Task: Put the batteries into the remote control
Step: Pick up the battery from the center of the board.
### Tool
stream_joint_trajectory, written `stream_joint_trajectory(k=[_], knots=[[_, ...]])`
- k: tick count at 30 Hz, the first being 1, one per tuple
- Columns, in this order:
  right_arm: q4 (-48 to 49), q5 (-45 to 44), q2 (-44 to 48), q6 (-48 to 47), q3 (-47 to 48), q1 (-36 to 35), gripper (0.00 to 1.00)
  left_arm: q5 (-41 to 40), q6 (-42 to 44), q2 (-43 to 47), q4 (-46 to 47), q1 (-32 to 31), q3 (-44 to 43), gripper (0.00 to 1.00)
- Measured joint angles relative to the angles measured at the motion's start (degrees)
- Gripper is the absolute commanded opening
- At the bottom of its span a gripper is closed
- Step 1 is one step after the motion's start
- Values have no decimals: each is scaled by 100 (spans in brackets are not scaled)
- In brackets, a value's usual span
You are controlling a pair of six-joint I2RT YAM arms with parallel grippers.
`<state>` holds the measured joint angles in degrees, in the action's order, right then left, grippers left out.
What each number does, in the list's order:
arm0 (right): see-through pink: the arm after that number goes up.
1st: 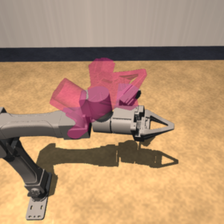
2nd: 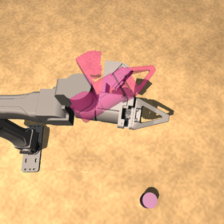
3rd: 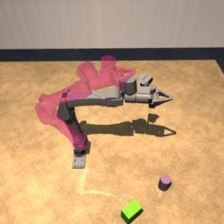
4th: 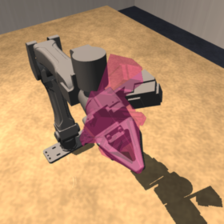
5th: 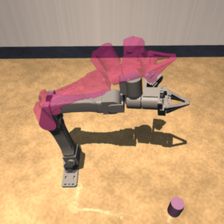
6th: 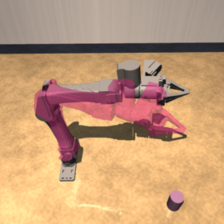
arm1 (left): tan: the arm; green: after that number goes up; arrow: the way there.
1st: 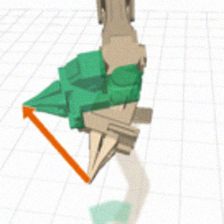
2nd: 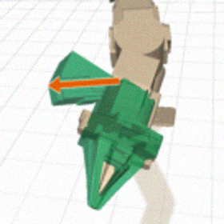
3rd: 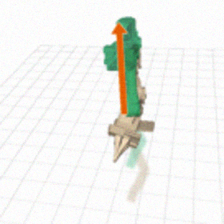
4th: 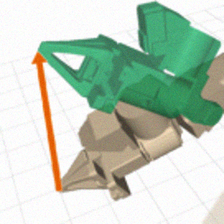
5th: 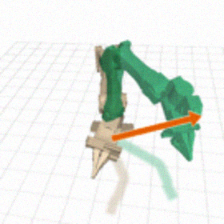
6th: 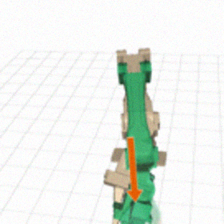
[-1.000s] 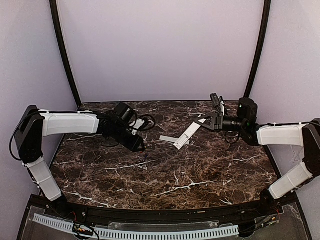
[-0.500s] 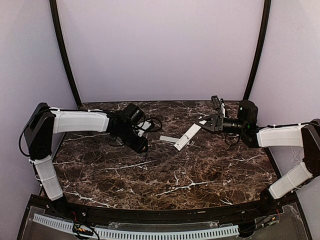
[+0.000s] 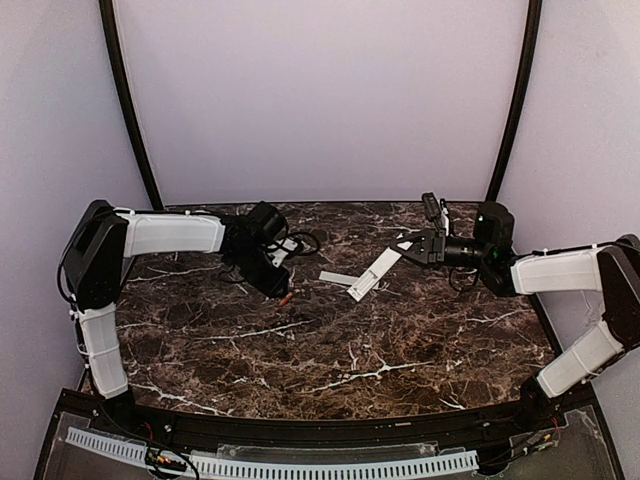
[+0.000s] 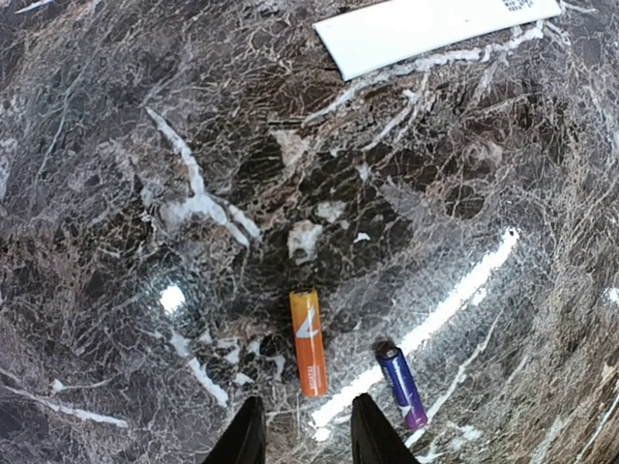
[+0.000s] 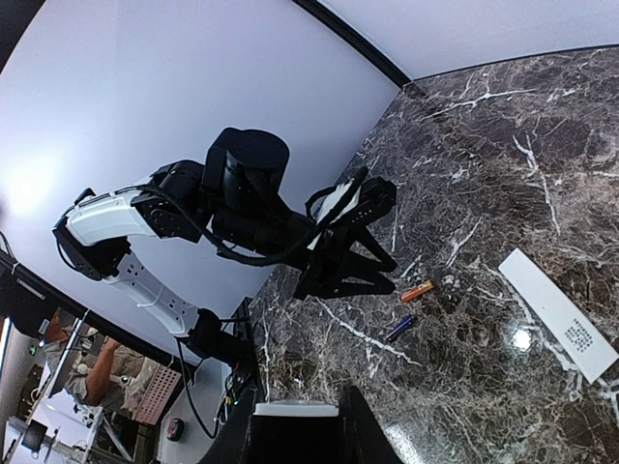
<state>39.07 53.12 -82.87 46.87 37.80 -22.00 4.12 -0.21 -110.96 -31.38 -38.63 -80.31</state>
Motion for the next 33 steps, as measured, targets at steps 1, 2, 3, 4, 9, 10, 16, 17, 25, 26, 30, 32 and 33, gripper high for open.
stream_joint_trajectory(k=[1, 2, 3, 4, 9, 10, 16, 17, 25, 26, 30, 32, 33], knots=[[20, 2, -17, 15, -2, 2, 0, 4, 22, -39, -4, 0, -11, 31], [48, 4, -37, 28, -9, 7, 0, 13, 46, -81, -7, 0, -17, 31], [76, 7, -50, 37, -13, 11, 0, 22, 68, -129, -9, 0, -22, 31], [87, 11, -59, 39, -22, 15, 0, 33, 87, -157, -11, 0, -22, 31], [157, 50, -81, 57, -35, 50, 0, 98, 144, -326, -15, 0, -33, 28], [170, 68, -94, 59, -33, 52, 0, 103, 153, -361, -13, 0, -37, 26], [269, 92, -179, 109, -76, 68, 0, 81, 168, -540, -22, -11, -79, 20], [304, 90, -201, 125, -90, 70, 0, 76, 170, -544, -24, -13, -94, 19], [621, 105, -431, 306, -236, 70, 0, -63, 258, -605, -17, -125, -155, 2], [656, 105, -466, 332, -262, 70, 0, -83, 264, -614, -26, -142, -177, 1], [881, 107, -603, 503, -387, 72, 0, -181, 262, -616, -70, -173, -205, 0], [1058, 107, -673, 627, -455, 74, 0, -181, 254, -603, -87, -177, -205, 1], [1132, 107, -706, 688, -481, 74, 0, -155, 245, -568, -116, -177, -205, 0]])
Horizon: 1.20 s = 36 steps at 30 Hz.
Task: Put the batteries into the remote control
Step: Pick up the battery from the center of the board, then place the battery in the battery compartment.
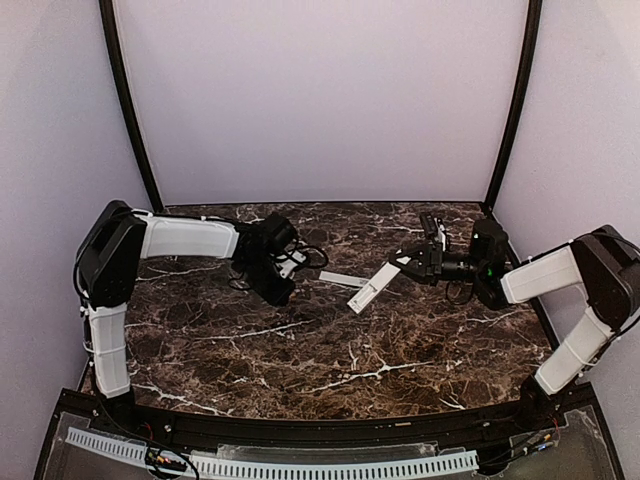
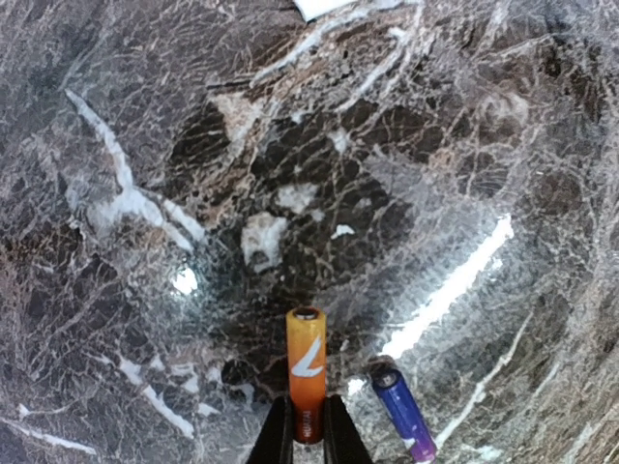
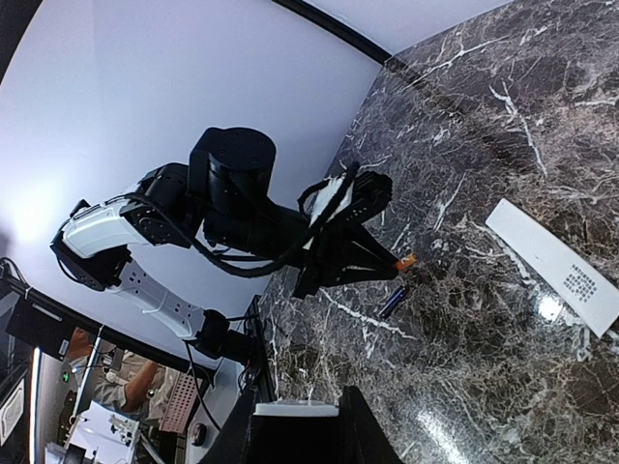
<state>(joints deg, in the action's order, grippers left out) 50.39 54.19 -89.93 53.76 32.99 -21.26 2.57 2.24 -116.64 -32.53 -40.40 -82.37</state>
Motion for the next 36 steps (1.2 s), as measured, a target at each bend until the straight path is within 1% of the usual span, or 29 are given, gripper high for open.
stream_joint_trajectory(k=[2, 6, 11, 14, 21, 25, 36], knots=[[105, 0, -42, 92, -37, 0, 0, 92, -61, 149, -63, -2, 4, 0], [326, -17, -55, 229, -90, -4, 0, 354, -173, 817, -116, -61, 2, 0], [540, -114, -94, 306, -138, -83, 0, 1001, -415, 1714, -214, -326, -127, 0], [658, -210, -188, 348, -138, -199, 0, 1305, -505, 1941, -315, -511, -229, 0], [990, -494, -487, 514, -133, -520, 0, 1663, -684, 1945, -717, -975, -396, 0], [1097, -660, -623, 577, -96, -695, 0, 1742, -745, 1779, -925, -1147, -542, 0], [1322, -1108, -741, 704, 44, -1054, 0, 1681, -761, 1290, -1314, -1307, -949, 0]])
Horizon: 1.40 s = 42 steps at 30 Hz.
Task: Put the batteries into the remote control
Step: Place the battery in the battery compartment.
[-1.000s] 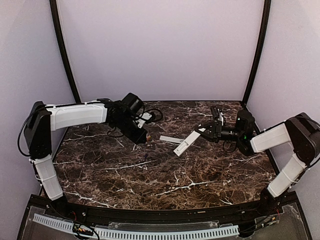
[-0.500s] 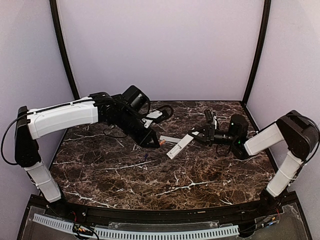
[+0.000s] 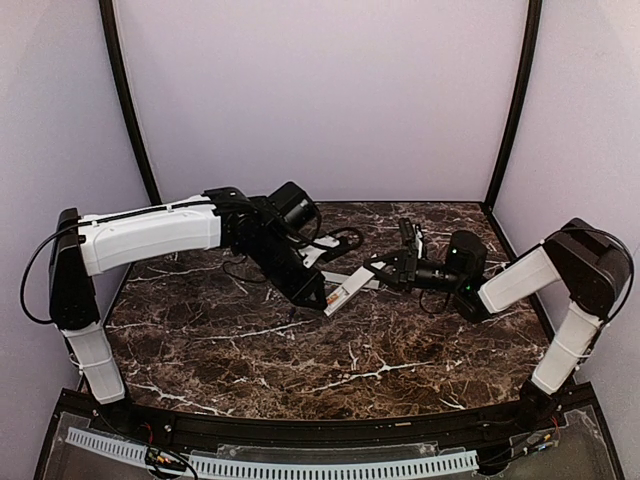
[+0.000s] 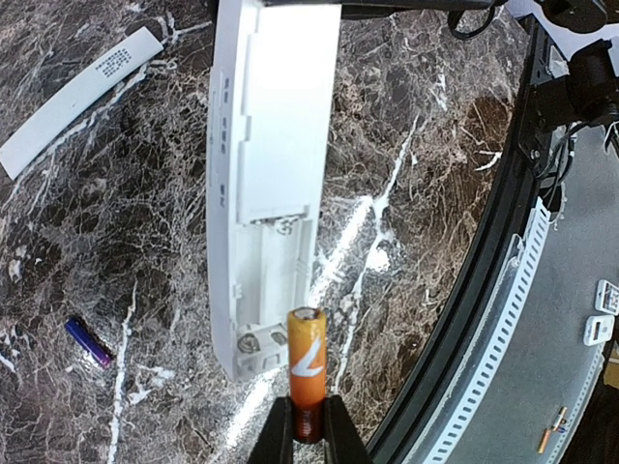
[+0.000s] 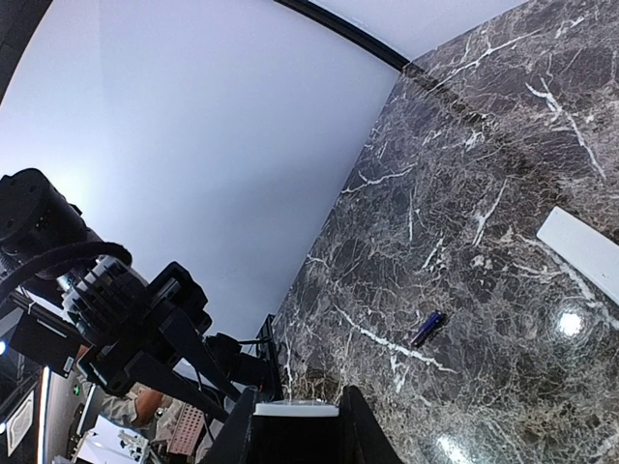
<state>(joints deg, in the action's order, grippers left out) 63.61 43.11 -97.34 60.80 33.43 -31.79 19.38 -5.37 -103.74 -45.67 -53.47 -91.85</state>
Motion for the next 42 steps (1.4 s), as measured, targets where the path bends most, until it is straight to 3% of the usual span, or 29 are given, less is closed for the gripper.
stream_joint_trajectory(k=[33, 42], knots=[[629, -313, -444, 498, 66, -212, 0, -535, 68, -529, -461, -79, -575, 0], [723, -332, -516, 625, 66, -254, 0, -575, 114, -608, -461, -92, -664, 8]])
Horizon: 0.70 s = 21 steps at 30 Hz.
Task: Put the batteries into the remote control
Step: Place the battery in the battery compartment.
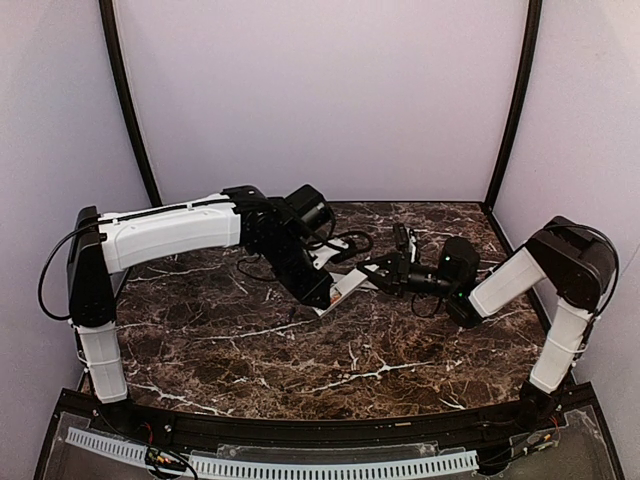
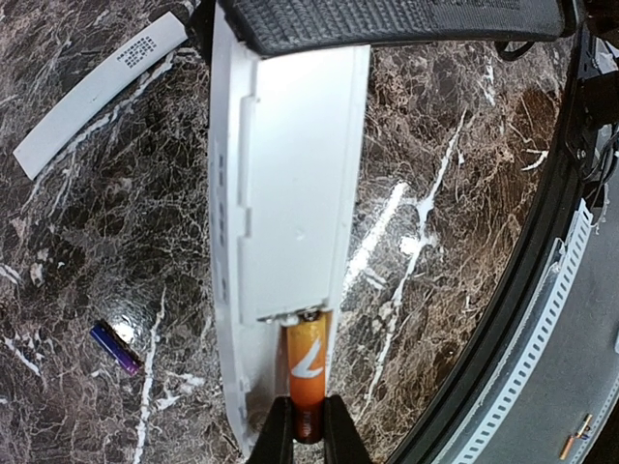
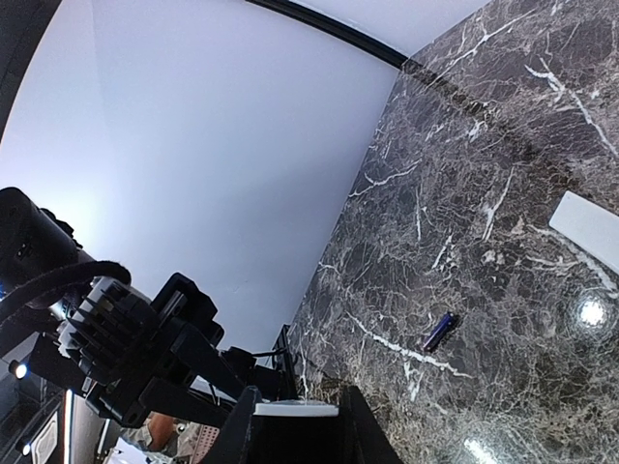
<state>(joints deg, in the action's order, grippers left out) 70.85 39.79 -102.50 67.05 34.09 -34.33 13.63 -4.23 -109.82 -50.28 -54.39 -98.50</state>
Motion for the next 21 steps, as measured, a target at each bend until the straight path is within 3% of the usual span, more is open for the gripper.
stream_joint_trajectory(k=[9, 21], knots=[[50, 7, -83, 179, 0, -11, 0, -111, 44, -24, -7, -17, -2, 19], [125, 0, -92, 256, 0, -24, 0, -157, 61, -33, -17, -26, -70, 22]])
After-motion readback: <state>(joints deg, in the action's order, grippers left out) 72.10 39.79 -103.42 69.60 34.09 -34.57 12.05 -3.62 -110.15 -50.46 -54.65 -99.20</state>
